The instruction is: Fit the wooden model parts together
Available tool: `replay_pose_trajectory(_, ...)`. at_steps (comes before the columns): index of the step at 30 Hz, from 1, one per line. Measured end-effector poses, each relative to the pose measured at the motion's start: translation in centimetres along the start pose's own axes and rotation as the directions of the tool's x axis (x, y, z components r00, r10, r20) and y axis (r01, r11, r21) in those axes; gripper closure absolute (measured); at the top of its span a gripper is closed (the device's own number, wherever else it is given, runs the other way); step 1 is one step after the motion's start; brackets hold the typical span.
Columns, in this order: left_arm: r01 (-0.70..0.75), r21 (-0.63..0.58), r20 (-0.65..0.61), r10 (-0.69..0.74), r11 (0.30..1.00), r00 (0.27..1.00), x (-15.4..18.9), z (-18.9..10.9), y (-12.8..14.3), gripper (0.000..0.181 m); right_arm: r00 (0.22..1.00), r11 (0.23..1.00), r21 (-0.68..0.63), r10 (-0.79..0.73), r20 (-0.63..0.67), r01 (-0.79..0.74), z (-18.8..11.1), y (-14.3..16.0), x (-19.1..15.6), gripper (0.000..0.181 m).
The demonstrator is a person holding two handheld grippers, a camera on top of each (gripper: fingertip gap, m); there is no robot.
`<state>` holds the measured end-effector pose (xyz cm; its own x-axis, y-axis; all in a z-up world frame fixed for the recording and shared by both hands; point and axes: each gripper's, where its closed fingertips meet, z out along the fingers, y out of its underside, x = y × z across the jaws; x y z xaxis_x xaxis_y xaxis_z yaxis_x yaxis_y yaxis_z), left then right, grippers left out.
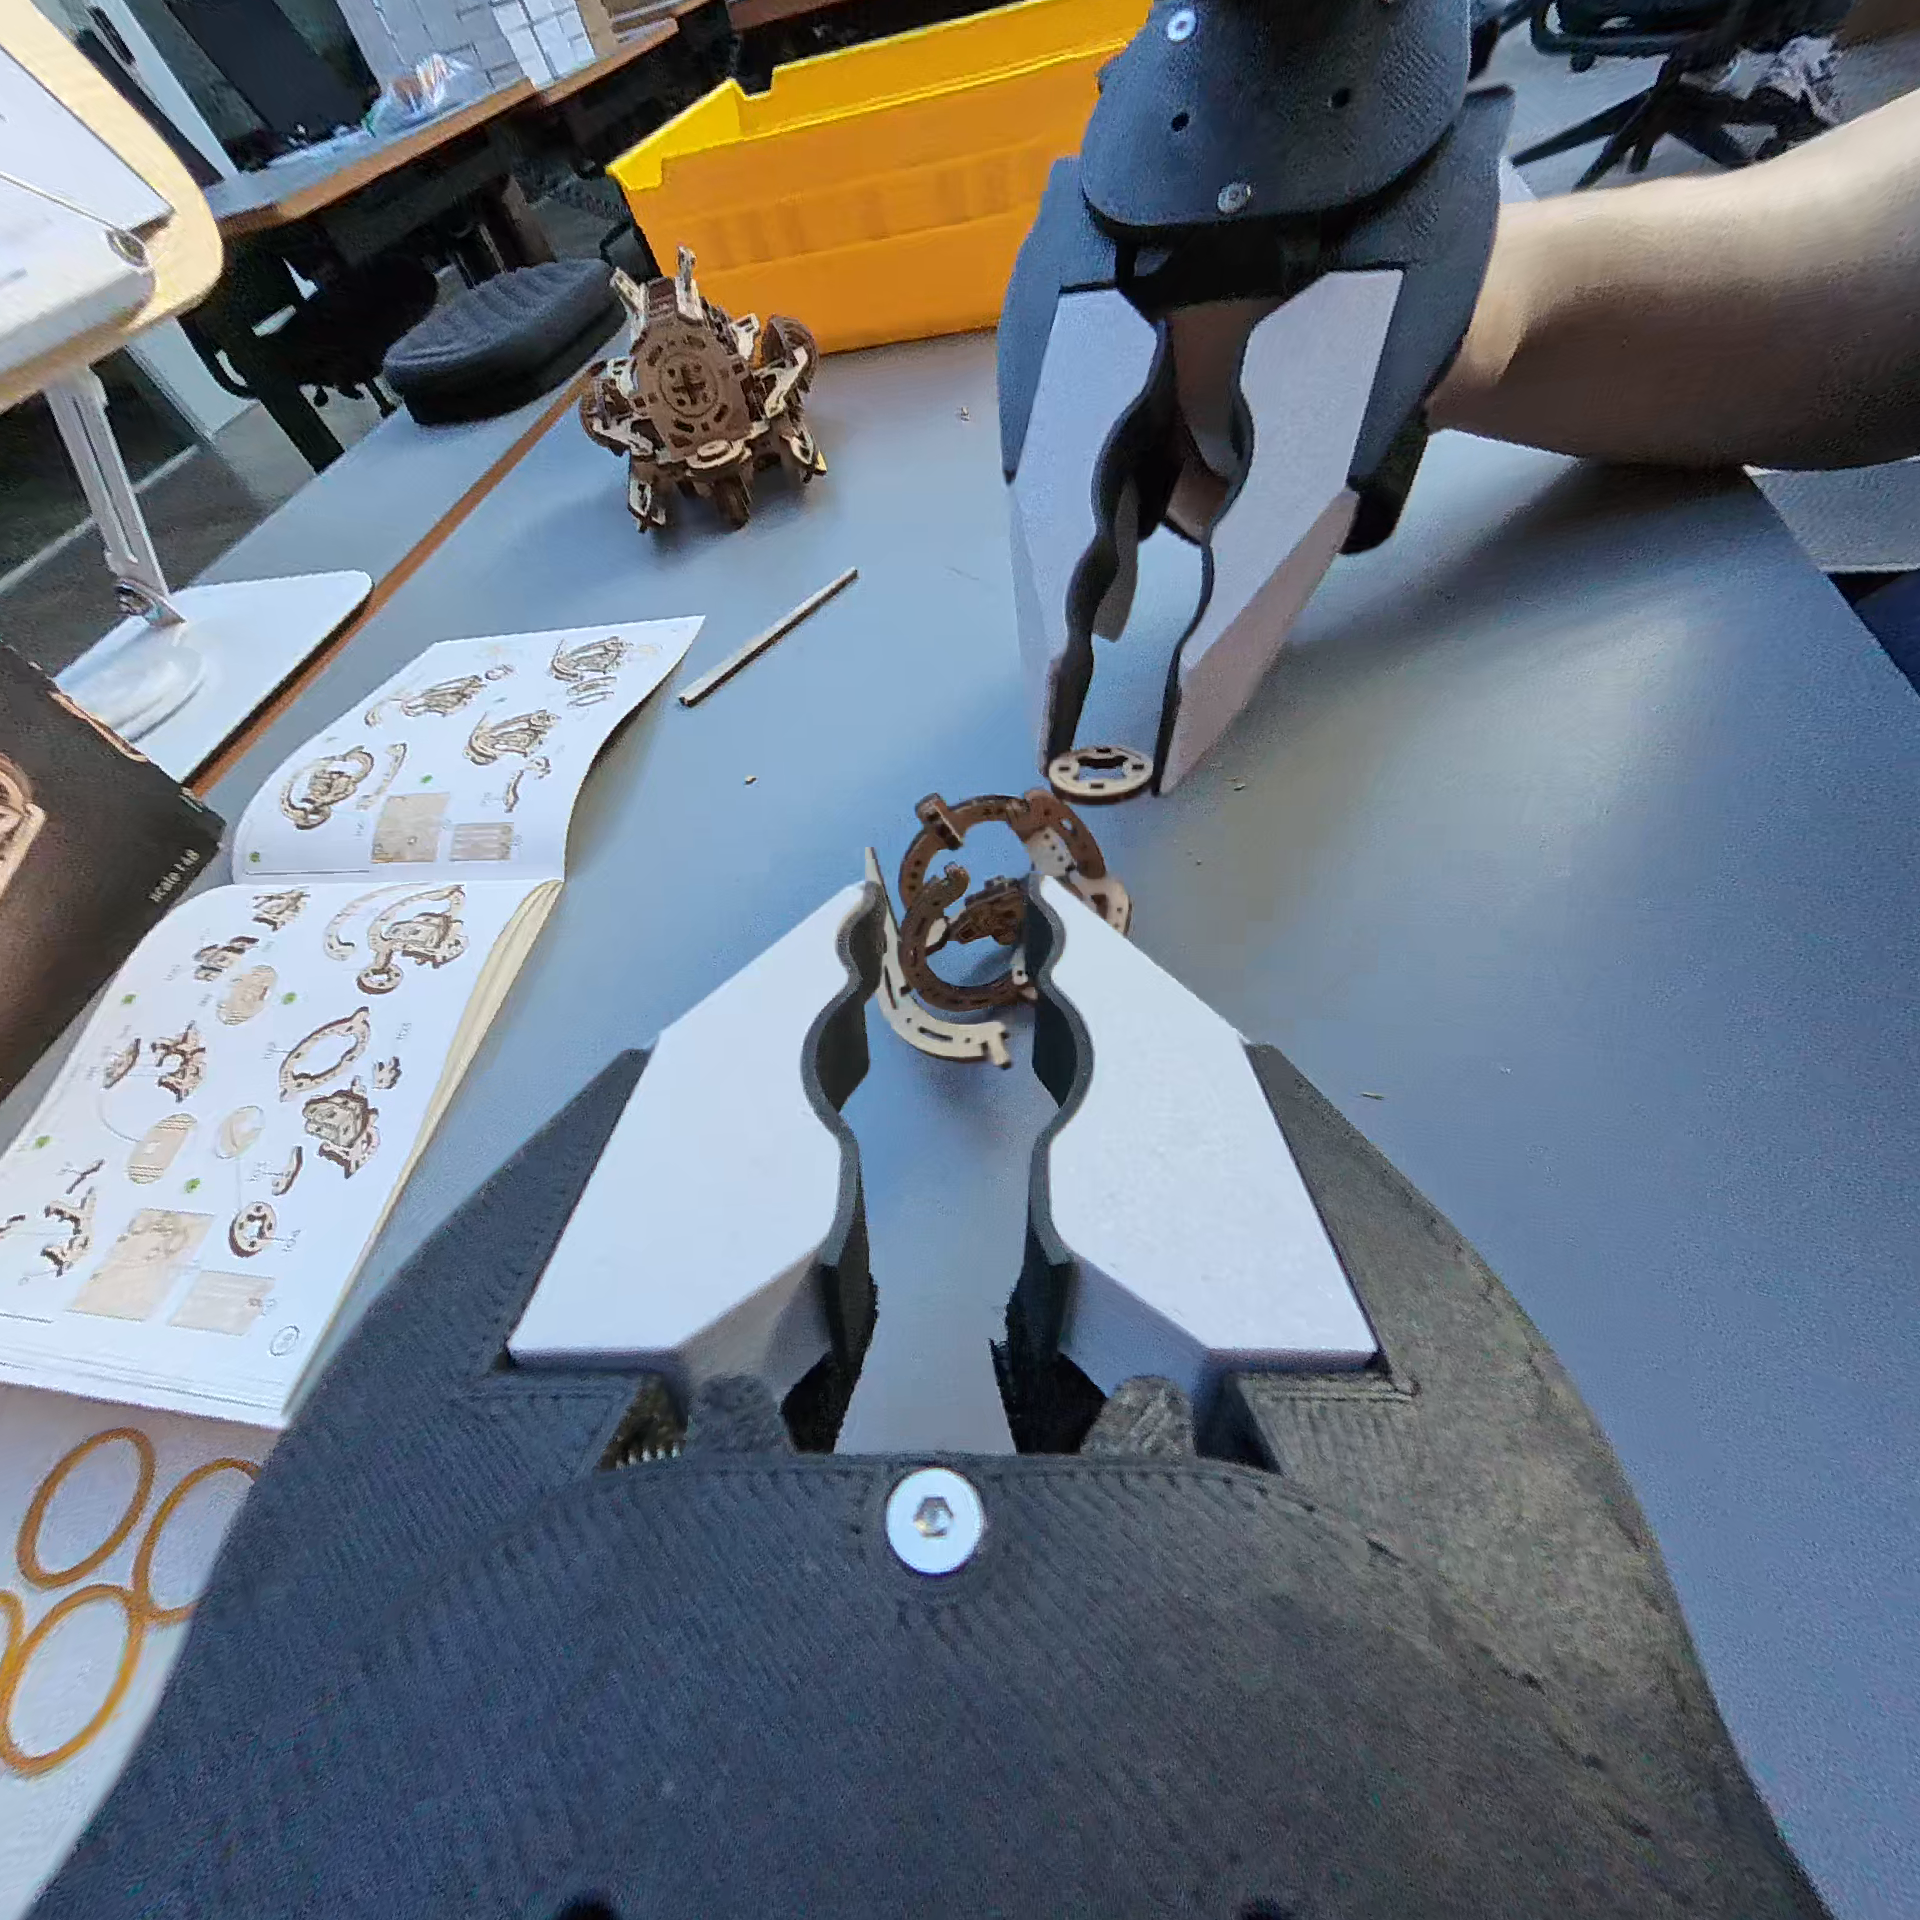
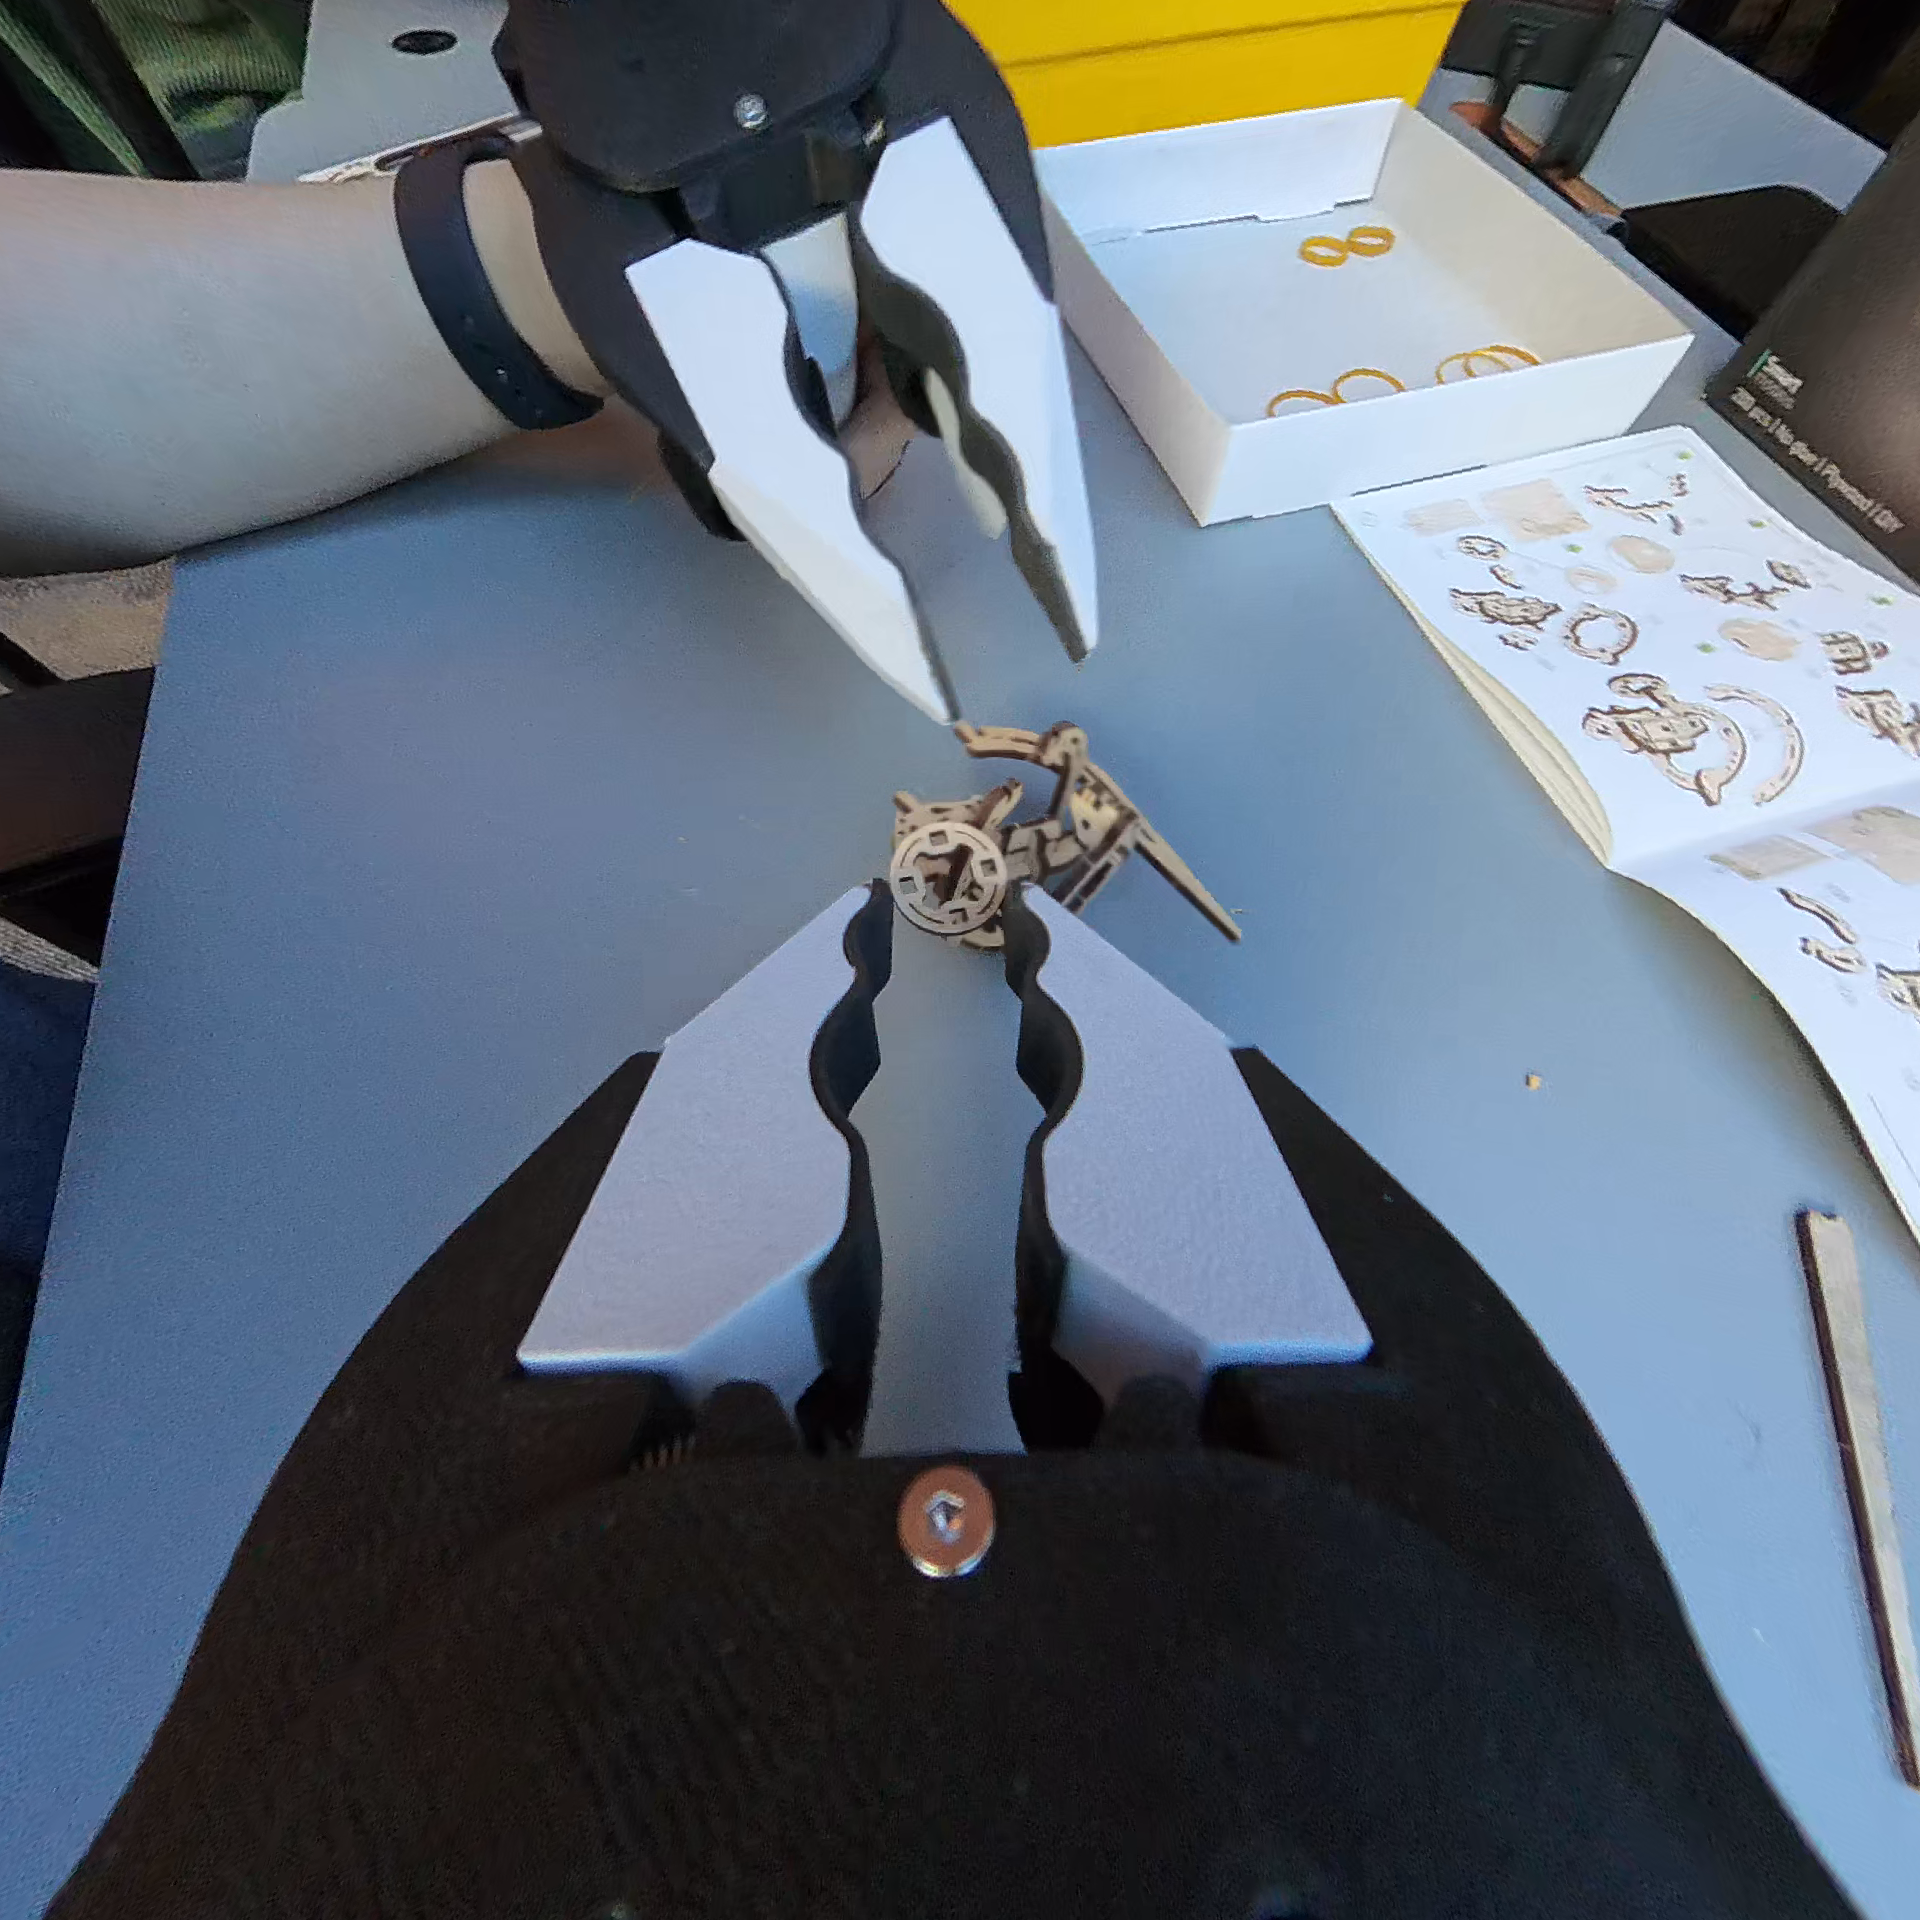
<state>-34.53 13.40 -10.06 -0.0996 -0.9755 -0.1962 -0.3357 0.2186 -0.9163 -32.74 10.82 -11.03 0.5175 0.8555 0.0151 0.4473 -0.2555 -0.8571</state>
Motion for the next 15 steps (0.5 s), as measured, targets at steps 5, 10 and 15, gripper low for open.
replay_pose_trajectory(5,0.024,-0.03,-0.02,-0.024,0.999,1.0,-0.08,0.71,0.77,0.157,1.0,1.0,0.019,0.011,-0.006,-0.011,-0.9,-0.31,0.45,0.161)
replay_pose_trajectory(10,0.016,-0.027,-0.015,-0.016,1.0,1.0,0.03,0.75,0.55,0.161,1.0,1.0,-0.023,-0.019,-0.018,0.018,-0.6,0.5,0.57,0.161)
replay_pose_trajectory(15,0.024,-0.044,0.042,-0.022,0.999,0.999,-0.79,-0.01,1.08,0.153,1.0,1.0,-0.012,-0.011,-0.007,0.011,-0.5,0.33,0.63,0.161)
